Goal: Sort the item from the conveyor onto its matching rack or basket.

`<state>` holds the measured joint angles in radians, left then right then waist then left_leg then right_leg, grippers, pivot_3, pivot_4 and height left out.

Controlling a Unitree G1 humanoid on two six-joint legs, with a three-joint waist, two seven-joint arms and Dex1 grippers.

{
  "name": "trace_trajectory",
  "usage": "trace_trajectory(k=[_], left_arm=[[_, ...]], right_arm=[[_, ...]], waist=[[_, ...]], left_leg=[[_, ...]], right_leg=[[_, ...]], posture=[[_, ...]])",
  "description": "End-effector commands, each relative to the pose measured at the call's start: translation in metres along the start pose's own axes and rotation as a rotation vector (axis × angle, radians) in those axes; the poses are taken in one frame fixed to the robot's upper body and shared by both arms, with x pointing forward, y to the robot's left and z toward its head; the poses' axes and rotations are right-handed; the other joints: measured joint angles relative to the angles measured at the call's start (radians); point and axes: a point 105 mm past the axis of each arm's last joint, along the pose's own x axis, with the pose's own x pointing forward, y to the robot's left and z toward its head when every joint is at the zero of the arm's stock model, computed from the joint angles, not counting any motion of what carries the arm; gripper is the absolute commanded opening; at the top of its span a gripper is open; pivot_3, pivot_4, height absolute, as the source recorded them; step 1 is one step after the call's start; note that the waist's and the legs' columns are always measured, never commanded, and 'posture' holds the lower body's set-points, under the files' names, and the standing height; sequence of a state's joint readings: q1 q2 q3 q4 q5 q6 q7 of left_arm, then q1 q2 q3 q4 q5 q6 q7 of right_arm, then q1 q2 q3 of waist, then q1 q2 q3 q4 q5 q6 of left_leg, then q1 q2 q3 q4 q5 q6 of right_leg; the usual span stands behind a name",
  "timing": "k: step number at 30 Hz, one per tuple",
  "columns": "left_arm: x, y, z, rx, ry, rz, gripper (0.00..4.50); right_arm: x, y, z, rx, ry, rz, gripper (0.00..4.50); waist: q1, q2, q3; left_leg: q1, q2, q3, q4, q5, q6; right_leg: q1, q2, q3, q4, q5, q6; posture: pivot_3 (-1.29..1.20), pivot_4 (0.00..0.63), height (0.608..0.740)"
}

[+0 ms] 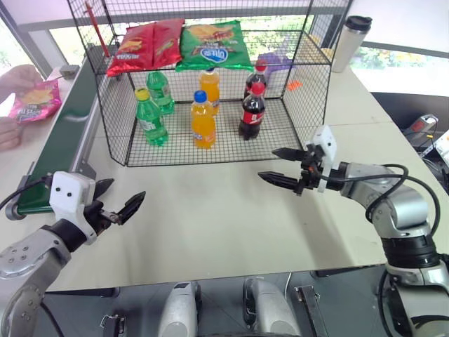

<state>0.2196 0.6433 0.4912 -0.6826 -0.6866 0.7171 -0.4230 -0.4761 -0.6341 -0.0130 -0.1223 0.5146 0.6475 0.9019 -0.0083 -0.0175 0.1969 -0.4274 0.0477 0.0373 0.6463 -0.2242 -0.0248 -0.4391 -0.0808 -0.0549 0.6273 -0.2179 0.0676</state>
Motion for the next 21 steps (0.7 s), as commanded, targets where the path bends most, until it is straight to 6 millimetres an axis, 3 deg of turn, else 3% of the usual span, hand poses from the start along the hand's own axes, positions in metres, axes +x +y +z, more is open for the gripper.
trace_trajectory(k=[1, 21], left_arm=[[-0.0005, -0.0034, 0.01, 0.036, -0.033, -0.013, 4.41], [0.0018, -0.0049, 0.0083, 0.036, -0.036, -0.014, 4.41]], right_arm=[[-0.0002, 0.0014, 0.0119, -0.042, -0.036, 0.001, 4.5], [0.0001, 0.0008, 0.0113, -0.043, -0.03, 0.004, 4.5]], waist=[[0.0, 0.0, 0.0], [0.0, 0.0, 0.0]], left_leg=[[0.0, 0.0, 0.0, 0.0, 0.0, 0.0], [0.0, 0.0, 0.0, 0.0, 0.0, 0.0]], right_leg=[[0.0, 0.0, 0.0, 0.0, 0.0, 0.0], [0.0, 0.0, 0.0, 0.0, 0.0, 0.0]], posture=[[0.0, 0.15, 0.74], [0.0, 0.15, 0.74]])
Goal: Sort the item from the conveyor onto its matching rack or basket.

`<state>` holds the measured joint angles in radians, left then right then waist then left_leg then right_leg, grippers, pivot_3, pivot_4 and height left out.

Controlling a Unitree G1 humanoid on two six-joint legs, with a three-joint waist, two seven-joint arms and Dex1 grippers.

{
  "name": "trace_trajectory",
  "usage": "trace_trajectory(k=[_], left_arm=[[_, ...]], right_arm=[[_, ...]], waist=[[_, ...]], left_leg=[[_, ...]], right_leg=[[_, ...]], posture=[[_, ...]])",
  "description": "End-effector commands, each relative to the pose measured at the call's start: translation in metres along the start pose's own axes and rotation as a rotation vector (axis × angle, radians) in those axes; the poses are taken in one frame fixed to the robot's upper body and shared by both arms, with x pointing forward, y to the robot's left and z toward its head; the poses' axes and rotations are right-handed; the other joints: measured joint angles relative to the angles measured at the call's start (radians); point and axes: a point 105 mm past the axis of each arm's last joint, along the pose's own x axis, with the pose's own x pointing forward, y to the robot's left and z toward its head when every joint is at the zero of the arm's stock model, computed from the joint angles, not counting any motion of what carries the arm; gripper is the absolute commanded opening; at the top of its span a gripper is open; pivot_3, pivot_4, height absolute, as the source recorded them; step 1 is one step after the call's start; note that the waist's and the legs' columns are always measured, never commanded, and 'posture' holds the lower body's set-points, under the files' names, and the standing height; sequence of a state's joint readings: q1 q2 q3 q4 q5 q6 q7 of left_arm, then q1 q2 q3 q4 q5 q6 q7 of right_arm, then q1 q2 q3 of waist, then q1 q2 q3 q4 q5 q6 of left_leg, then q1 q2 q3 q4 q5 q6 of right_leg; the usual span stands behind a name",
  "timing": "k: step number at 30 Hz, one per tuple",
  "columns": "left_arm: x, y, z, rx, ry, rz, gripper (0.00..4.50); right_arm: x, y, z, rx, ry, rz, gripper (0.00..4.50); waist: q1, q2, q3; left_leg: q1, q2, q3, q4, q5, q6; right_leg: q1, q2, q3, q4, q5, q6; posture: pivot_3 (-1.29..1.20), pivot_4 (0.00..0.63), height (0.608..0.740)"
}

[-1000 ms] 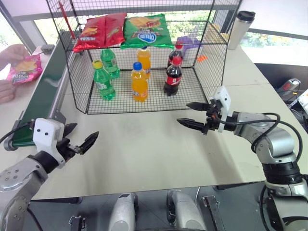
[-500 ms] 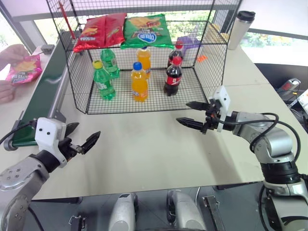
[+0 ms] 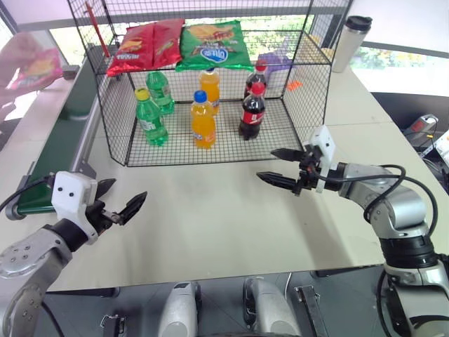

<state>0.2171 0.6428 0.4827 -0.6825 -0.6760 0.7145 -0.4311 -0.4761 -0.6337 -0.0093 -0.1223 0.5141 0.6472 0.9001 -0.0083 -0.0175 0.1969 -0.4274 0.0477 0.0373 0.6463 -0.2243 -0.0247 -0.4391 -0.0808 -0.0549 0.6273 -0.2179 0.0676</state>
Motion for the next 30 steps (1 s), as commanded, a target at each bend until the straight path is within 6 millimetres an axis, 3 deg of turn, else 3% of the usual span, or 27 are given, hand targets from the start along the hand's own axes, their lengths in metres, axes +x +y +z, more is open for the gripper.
trace_trajectory(k=[1, 19, 22, 25, 27, 30], left_arm=[[0.001, -0.004, 0.009, 0.03, -0.039, -0.006, 4.41], [0.004, 0.002, 0.006, 0.094, -0.004, 0.017, 4.41], [0.001, 0.014, 0.037, 0.031, -0.147, 0.083, 4.41], [-0.024, 0.048, 0.075, 0.217, -0.194, 0.264, 4.41], [-0.046, 0.077, 0.08, 0.551, -0.023, 0.427, 4.41], [-0.065, 0.103, 0.077, 0.969, 0.221, 0.527, 4.41]], right_arm=[[-0.001, 0.0, 0.012, -0.043, -0.032, 0.003, 4.5], [-0.003, -0.004, 0.005, -0.043, -0.016, -0.002, 4.5], [-0.001, -0.001, 0.01, -0.033, -0.03, 0.027, 4.5], [0.0, 0.013, 0.044, 0.021, -0.133, 0.131, 4.5], [0.002, 0.027, 0.069, 0.039, -0.203, 0.22, 4.5], [0.01, 0.043, 0.086, 0.014, -0.229, 0.303, 4.5]], waist=[[0.0, 0.0, 0.0], [0.0, 0.0, 0.0], [0.003, 0.0, 0.0], [-0.002, -0.001, 0.001], [-0.013, -0.001, 0.001], [-0.009, 0.001, 0.0]], left_leg=[[0.0, 0.0, 0.0, 0.0, 0.0, 0.0], [0.0, 0.0, 0.0, 0.0, 0.0, 0.0], [0.0, 0.0, 0.0, 0.0, 0.0, 0.0], [0.0, 0.0, -0.001, 0.001, 0.0, 0.0], [0.0, 0.001, 0.0, 0.0, 0.0, 0.0], [0.002, 0.001, 0.004, -0.005, 0.0, 0.0]], right_leg=[[0.0, 0.0, 0.0, 0.0, 0.0, 0.0], [0.0, 0.0, 0.0, 0.0, 0.0, 0.0], [0.0, 0.0, 0.0, 0.0, 0.0, 0.0], [0.0, 0.0, 0.0, 0.001, 0.0, 0.0], [-0.002, 0.001, 0.0, 0.003, 0.0, 0.0], [-0.004, 0.001, 0.001, 0.002, 0.0, 0.0]], posture=[[0.0, 0.15, 0.74], [0.0, 0.15, 0.74], [0.0, 0.15, 0.74], [0.0, 0.15, 0.74], [0.0, 0.15, 0.74], [0.0, 0.15, 0.74]])
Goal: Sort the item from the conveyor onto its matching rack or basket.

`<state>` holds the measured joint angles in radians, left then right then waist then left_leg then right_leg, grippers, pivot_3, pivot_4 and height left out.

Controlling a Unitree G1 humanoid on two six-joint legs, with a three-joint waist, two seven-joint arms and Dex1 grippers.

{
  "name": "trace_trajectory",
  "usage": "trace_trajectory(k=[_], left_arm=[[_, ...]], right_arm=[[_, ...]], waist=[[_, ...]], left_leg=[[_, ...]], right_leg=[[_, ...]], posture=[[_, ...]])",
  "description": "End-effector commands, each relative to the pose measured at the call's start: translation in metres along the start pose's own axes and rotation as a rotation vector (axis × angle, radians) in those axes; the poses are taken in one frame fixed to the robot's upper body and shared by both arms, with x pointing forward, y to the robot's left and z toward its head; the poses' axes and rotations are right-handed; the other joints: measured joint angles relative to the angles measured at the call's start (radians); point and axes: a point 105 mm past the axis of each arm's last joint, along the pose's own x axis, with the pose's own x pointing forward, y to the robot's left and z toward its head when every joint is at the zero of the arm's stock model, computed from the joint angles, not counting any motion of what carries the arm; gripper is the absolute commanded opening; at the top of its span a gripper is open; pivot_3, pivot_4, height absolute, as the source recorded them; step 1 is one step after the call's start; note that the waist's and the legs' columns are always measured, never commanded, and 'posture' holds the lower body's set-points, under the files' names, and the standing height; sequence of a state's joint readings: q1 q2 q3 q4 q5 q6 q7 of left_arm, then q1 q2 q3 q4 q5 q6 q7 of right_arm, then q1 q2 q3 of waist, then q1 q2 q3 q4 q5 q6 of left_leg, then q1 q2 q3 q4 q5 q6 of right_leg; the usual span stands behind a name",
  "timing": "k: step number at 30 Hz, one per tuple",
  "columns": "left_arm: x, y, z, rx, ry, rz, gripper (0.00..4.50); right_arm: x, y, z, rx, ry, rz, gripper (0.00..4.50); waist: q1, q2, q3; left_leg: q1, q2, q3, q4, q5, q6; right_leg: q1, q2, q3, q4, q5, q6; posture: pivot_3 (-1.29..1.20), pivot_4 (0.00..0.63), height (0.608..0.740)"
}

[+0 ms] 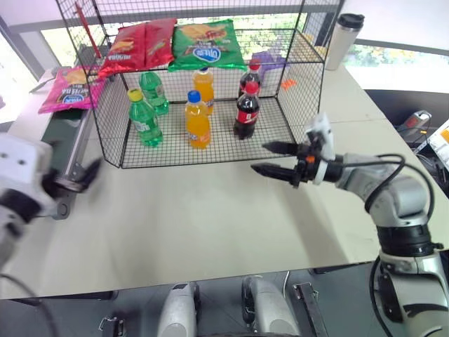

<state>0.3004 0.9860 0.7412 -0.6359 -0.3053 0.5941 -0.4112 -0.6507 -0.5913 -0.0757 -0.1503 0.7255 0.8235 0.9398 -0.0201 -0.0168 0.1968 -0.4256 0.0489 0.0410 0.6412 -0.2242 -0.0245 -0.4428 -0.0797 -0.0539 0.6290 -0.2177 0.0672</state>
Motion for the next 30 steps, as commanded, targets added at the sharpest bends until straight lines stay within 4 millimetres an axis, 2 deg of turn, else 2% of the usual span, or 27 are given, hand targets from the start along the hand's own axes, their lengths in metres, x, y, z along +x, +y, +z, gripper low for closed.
trace_trajectory(k=[1, 3, 5, 8, 15, 21, 30], left_arm=[[-0.008, 0.031, -0.018, 0.455, 0.131, 0.096, 4.41], [-0.01, 0.044, -0.035, 0.721, 0.231, 0.103, 4.41], [-0.008, 0.045, -0.048, 0.811, 0.264, 0.099, 4.41], [0.002, 0.038, -0.059, 0.881, 0.25, 0.098, 4.41], [0.017, 0.023, -0.077, 0.861, 0.218, 0.112, 4.41], [0.025, 0.02, -0.081, 0.839, 0.205, 0.127, 4.41], [0.042, 0.001, -0.079, 0.812, 0.159, 0.085, 4.41]], right_arm=[[0.016, 0.025, 0.022, -0.061, -0.045, 0.122, 4.5], [0.027, 0.032, 0.025, -0.101, -0.037, 0.16, 4.5], [0.033, 0.034, 0.026, -0.124, -0.03, 0.18, 4.5], [0.035, 0.032, 0.025, -0.135, -0.022, 0.182, 4.5], [0.032, 0.03, 0.022, -0.144, 0.002, 0.162, 4.5], [0.029, 0.027, 0.021, -0.146, 0.006, 0.136, 4.5], [0.027, 0.025, 0.019, -0.152, 0.007, 0.102, 4.5]], waist=[[0.006, 0.0, 0.0], [0.011, -0.001, -0.001], [0.013, 0.0, -0.001], [0.014, 0.0, -0.001], [0.005, -0.001, -0.001], [0.007, -0.001, -0.001], [0.009, -0.002, -0.001]], left_leg=[[0.0, 0.0, 0.0, -0.001, 0.0, 0.0], [0.0, 0.001, 0.001, -0.004, 0.0, -0.001], [0.0, 0.001, 0.001, -0.005, 0.0, -0.001], [-0.001, 0.002, 0.004, -0.008, -0.001, -0.003], [-0.003, 0.002, 0.013, -0.012, -0.001, -0.003], [-0.002, 0.003, 0.013, -0.011, -0.001, -0.002], [-0.002, 0.003, 0.013, -0.009, -0.001, -0.002]], right_leg=[[0.0, 0.0, 0.0, -0.001, 0.0, -0.001], [-0.002, 0.0, -0.001, -0.002, -0.002, -0.004], [-0.003, -0.002, -0.001, -0.002, -0.002, -0.004], [-0.003, -0.004, -0.001, -0.007, -0.001, -0.005], [-0.004, -0.01, -0.002, -0.013, 0.0, -0.002], [-0.005, -0.007, -0.003, -0.009, 0.003, 0.002], [-0.004, -0.007, -0.003, -0.007, 0.003, 0.002]], posture=[[0.0, 0.15, 0.74], [0.0, 0.15, 0.74], [0.0, 0.15, 0.74], [0.0, 0.15, 0.74], [0.0, 0.15, 0.74], [0.0, 0.15, 0.74], [0.0, 0.15, 0.74]])
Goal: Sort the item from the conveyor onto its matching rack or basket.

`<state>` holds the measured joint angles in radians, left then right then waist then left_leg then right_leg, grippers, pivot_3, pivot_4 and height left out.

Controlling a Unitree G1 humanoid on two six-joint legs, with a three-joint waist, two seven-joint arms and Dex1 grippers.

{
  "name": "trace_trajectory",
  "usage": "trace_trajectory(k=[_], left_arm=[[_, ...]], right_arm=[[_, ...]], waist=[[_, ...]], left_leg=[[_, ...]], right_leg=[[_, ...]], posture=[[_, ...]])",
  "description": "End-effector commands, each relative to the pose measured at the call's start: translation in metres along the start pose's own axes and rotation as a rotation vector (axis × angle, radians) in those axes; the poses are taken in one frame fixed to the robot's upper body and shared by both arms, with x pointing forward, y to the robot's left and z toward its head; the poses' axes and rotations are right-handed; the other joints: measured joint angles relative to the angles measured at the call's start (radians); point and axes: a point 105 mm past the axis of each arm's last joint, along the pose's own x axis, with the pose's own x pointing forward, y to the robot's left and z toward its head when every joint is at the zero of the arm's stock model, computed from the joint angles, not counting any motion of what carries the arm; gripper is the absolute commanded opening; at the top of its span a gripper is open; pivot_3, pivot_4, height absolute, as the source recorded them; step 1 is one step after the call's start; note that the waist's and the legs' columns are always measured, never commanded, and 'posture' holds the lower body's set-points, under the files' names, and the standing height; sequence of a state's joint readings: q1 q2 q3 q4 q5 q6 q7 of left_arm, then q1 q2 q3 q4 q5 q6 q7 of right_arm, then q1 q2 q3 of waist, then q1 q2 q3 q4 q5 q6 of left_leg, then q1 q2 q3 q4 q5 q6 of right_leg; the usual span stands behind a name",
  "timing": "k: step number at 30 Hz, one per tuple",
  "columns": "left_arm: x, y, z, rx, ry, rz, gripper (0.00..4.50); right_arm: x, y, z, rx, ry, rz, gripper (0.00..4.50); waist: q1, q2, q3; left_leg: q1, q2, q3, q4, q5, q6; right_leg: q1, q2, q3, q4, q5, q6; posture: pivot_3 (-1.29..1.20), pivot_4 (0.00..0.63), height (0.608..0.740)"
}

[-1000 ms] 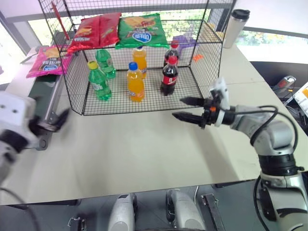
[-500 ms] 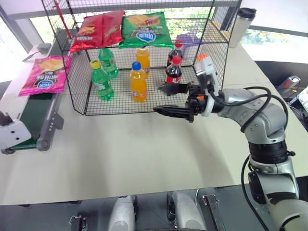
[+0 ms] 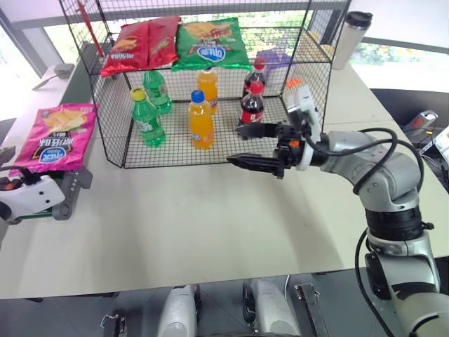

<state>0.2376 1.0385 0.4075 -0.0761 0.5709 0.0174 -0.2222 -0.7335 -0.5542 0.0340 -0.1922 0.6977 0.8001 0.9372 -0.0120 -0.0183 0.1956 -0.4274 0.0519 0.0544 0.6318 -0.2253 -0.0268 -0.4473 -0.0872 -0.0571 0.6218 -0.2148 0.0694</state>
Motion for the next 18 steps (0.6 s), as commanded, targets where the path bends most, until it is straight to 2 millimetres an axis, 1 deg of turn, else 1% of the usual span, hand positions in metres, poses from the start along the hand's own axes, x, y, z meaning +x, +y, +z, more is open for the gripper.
trace_trajectory(k=[1, 4, 9, 10, 12, 13, 15, 16, 17, 18], left_arm=[[0.007, 0.001, 0.007, -0.011, -0.021, 0.01, 4.41], [0.014, 0.003, 0.014, -0.017, -0.033, 0.029, 4.41], [0.023, 0.007, 0.017, -0.021, -0.023, 0.06, 4.41], [0.024, 0.006, 0.018, -0.022, -0.025, 0.057, 3.89], [0.024, 0.006, 0.019, -0.022, -0.024, 0.053, 3.53], [0.025, 0.006, 0.019, -0.023, -0.022, 0.051, 2.99], [0.025, 0.007, 0.018, -0.025, -0.011, 0.049, 2.16], [0.024, 0.007, 0.017, -0.028, -0.005, 0.044, 1.53], [0.024, 0.006, 0.016, -0.031, 0.001, 0.04, 1.05], [0.024, 0.006, 0.015, -0.035, 0.005, 0.031, 0.68]], right_arm=[[-0.004, 0.002, 0.01, -0.053, -0.018, -0.014, 4.5], [-0.005, 0.002, 0.01, -0.057, -0.015, -0.027, 4.5], [-0.007, 0.001, 0.008, -0.06, -0.011, -0.045, 4.5], [-0.008, 0.0, 0.008, -0.061, -0.01, -0.051, 4.5], [-0.009, 0.0, 0.007, -0.061, -0.009, -0.058, 4.5], [-0.009, -0.001, 0.007, -0.061, -0.008, -0.059, 4.5], [-0.009, -0.001, 0.006, -0.061, -0.008, -0.061, 4.5], [-0.008, -0.001, 0.006, -0.06, -0.009, -0.062, 4.5], [-0.008, -0.001, 0.006, -0.06, -0.01, -0.063, 4.5], [-0.008, -0.001, 0.005, -0.06, -0.011, -0.064, 4.5]], waist=[[0.001, 0.0, 0.0], [0.002, 0.0, 0.0], [0.001, 0.0, 0.0], [-0.001, 0.0, 0.0], [0.0, 0.0, 0.0], [0.0, 0.0, 0.0], [0.0, 0.0, 0.0], [0.0, 0.0, 0.0], [0.0, 0.0, 0.0], [0.0, 0.0, 0.0]], left_leg=[[0.0, 0.0, 0.0, 0.0, 0.0, 0.0], [0.0, 0.0, 0.0, 0.001, 0.0, 0.0], [0.001, 0.0, 0.0, 0.003, 0.0, 0.0], [0.001, 0.0, 0.0, 0.003, 0.0, 0.0], [0.002, 0.0, -0.001, 0.003, 0.0, 0.0], [0.002, 0.0, -0.001, 0.003, 0.0, 0.0], [0.002, 0.0, -0.001, 0.003, 0.0, 0.0], [0.002, 0.0, -0.001, 0.003, 0.0, 0.0], [0.002, 0.0, -0.001, 0.003, 0.0, 0.0], [0.002, 0.0, -0.001, 0.003, 0.0, 0.0]], right_leg=[[0.0, 0.0, 0.0, 0.0, 0.0, 0.0], [0.0, 0.0, 0.0, 0.003, 0.0, 0.0], [0.0, 0.0, 0.0, 0.007, 0.0, 0.001], [0.0, 0.0, 0.0, 0.007, 0.0, 0.001], [0.0, 0.0, 0.0, 0.008, 0.0, 0.001], [0.0, 0.0, 0.0, 0.008, 0.0, 0.001], [0.0, 0.0, 0.0, 0.008, 0.0, 0.001], [0.0, 0.0, 0.0, 0.008, 0.0, 0.001], [0.0, 0.0, 0.0, 0.008, 0.0, 0.001], [0.0, 0.0, 0.0, 0.008, 0.0, 0.001]], posture=[[0.0, 0.15, 0.74], [0.0, 0.15, 0.74], [0.0, 0.15, 0.74], [0.0, 0.15, 0.74], [0.0, 0.15, 0.74], [0.0, 0.15, 0.74], [0.0, 0.15, 0.74], [0.0, 0.15, 0.74], [0.0, 0.15, 0.74], [0.0, 0.15, 0.74]])
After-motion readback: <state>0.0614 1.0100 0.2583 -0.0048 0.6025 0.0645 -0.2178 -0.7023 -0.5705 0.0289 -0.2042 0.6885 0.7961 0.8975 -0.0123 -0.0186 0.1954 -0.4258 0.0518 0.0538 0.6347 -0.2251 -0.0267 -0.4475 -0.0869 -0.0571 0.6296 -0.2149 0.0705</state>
